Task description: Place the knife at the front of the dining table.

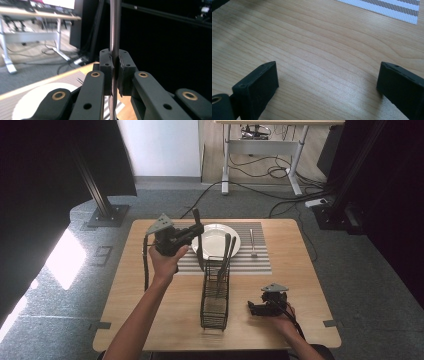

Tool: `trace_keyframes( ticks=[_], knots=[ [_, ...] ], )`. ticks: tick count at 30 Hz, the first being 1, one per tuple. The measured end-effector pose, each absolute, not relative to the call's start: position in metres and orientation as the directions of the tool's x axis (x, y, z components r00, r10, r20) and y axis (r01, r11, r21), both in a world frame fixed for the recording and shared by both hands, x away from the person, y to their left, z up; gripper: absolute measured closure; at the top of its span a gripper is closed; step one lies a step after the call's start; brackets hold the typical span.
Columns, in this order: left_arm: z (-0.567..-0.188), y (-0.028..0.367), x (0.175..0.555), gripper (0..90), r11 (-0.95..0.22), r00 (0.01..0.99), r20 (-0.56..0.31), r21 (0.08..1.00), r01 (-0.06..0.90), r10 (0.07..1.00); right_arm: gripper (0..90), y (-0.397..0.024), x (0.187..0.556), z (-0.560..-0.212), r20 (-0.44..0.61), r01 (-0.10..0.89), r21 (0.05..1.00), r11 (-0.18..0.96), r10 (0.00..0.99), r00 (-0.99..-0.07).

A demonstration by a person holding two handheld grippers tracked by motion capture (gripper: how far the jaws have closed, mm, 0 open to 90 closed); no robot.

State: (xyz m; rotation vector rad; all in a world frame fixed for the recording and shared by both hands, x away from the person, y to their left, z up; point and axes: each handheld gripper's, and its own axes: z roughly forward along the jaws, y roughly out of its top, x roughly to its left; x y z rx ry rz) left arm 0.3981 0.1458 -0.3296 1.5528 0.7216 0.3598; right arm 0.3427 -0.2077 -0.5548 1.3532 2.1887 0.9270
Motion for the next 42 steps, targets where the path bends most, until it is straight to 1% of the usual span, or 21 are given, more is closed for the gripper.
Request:
trace_keyframes(
  ticks=[4, 9, 17, 20, 23, 34, 42],
  knots=[
    [-0.323, 0.161, 0.395, 83.7, 0.019, 0.731, -0.182, 0.974, 0.225, 0.658, 3.5, -0.208, 0.343, -0.555, 0.005, 0.626, 0.716, 0.309, 0.894, -0.448],
    [-0.329, 0.173, 0.396, 83.8, 0.011, 0.71, -0.185, 0.97, 0.243, 0.679, 3.4, -0.207, 0.343, -0.555, 0.005, 0.625, 0.717, 0.309, 0.894, -0.448],
    [-0.362, 0.194, 0.404, 83.8, 0.004, 0.65, -0.223, 0.947, 0.321, 0.726, 3.3, -0.207, 0.343, -0.555, 0.004, 0.623, 0.719, 0.309, 0.894, -0.448],
    [-0.372, 0.197, 0.405, 83.8, -0.021, 0.632, -0.202, 0.945, 0.328, 0.748, 3.3, -0.207, 0.343, -0.555, 0.005, 0.623, 0.719, 0.308, 0.894, -0.448],
    [-0.383, 0.202, 0.409, 83.8, -0.041, 0.604, -0.196, 0.934, 0.356, 0.773, 3.3, -0.207, 0.343, -0.555, 0.004, 0.622, 0.719, 0.308, 0.894, -0.448],
    [-0.404, 0.215, 0.425, 83.8, -0.06, 0.539, -0.206, 0.899, 0.434, 0.817, 3.3, -0.207, 0.343, -0.556, 0.004, 0.621, 0.722, 0.306, 0.895, -0.446],
    [-0.418, 0.213, 0.437, 83.8, -0.098, 0.514, -0.189, 0.871, 0.481, 0.837, 3.3, -0.207, 0.343, -0.556, 0.003, 0.621, 0.721, 0.307, 0.895, -0.446]
  ],
)
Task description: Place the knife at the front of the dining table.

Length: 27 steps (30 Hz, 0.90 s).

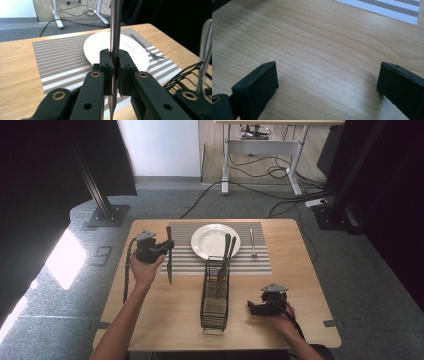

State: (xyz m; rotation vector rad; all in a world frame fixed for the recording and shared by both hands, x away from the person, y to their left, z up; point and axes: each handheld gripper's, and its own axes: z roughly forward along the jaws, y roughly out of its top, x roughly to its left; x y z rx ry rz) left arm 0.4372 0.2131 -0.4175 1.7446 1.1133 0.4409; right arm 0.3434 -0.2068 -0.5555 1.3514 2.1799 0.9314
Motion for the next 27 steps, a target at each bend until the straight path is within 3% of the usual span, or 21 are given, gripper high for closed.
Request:
trace_keyframes(
  ticks=[27],
  knots=[
    [-0.436, 0.201, 0.475, 84.0, -0.135, 0.469, -0.167, 0.827, 0.545, 0.867, 3.3, -0.207, 0.343, -0.556, 0.006, 0.622, 0.721, 0.305, 0.895, -0.445]
  ],
)
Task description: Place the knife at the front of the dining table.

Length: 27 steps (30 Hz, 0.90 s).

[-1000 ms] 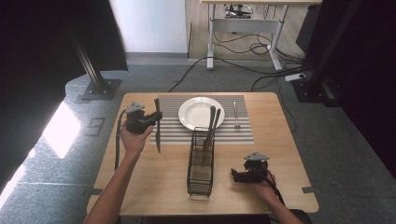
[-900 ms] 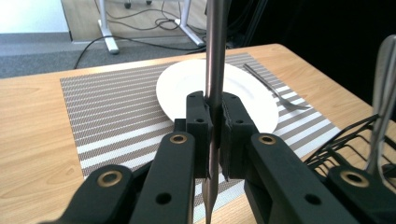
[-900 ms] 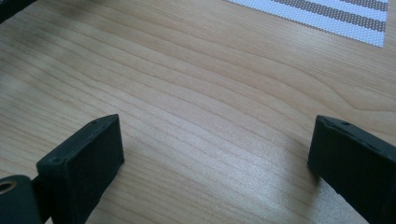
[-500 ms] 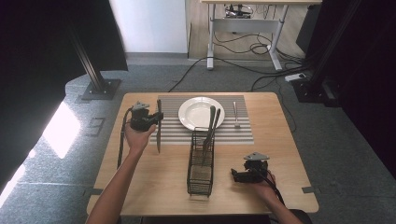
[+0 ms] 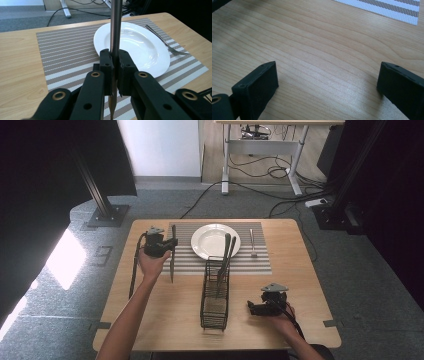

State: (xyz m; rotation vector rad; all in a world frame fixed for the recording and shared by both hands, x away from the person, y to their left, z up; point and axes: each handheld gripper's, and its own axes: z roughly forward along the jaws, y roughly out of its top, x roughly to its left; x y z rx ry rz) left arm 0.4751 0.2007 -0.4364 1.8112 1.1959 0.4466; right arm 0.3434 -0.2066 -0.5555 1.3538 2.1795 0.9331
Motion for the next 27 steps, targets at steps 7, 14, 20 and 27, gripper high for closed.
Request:
trace_keyframes(
  ticks=[7, 14, 20, 27],
  knots=[
    [-0.441, 0.197, 0.484, 84.0, -0.132, 0.461, -0.171, 0.822, 0.554, 0.871, 3.3, -0.207, 0.344, -0.556, 0.007, 0.621, 0.722, 0.305, 0.894, -0.448],
    [-0.452, 0.189, 0.501, 84.1, -0.128, 0.448, -0.186, 0.801, 0.584, 0.875, 3.3, -0.207, 0.345, -0.556, 0.007, 0.62, 0.722, 0.307, 0.893, -0.451],
    [-0.465, 0.187, 0.516, 84.1, -0.121, 0.431, -0.208, 0.774, 0.621, 0.878, 3.3, -0.207, 0.345, -0.556, 0.008, 0.62, 0.722, 0.308, 0.892, -0.453],
    [-0.478, 0.182, 0.528, 84.0, -0.125, 0.415, -0.217, 0.745, 0.655, 0.884, 3.4, -0.207, 0.345, -0.556, 0.007, 0.618, 0.722, 0.31, 0.891, -0.455]
  ],
)
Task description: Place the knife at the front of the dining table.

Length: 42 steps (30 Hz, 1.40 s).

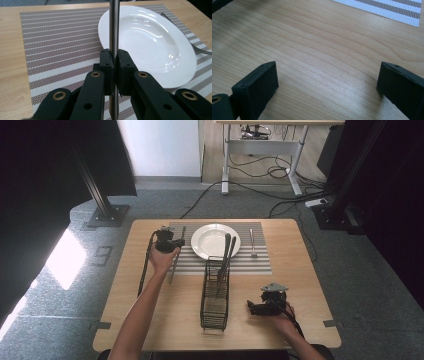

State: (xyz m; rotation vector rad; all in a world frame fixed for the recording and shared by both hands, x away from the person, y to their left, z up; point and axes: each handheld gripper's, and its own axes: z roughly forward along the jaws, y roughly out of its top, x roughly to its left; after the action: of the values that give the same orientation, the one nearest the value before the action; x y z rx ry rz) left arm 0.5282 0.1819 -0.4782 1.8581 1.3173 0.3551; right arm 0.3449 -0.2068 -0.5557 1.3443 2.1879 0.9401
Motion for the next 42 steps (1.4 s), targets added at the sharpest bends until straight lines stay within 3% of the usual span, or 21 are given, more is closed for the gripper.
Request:
trace_keyframes(
  ticks=[10, 42],
  knots=[
    [-0.5, 0.184, 0.547, 83.9, -0.1, 0.375, -0.24, 0.713, 0.694, 0.895, 3.5, -0.206, 0.345, -0.556, 0.007, 0.619, 0.723, 0.307, 0.893, -0.45],
    [-0.532, 0.177, 0.565, 83.8, -0.154, 0.329, -0.171, 0.628, 0.762, 0.929, 3.7, -0.206, 0.344, -0.556, 0.008, 0.618, 0.723, 0.307, 0.892, -0.452]
  ],
)
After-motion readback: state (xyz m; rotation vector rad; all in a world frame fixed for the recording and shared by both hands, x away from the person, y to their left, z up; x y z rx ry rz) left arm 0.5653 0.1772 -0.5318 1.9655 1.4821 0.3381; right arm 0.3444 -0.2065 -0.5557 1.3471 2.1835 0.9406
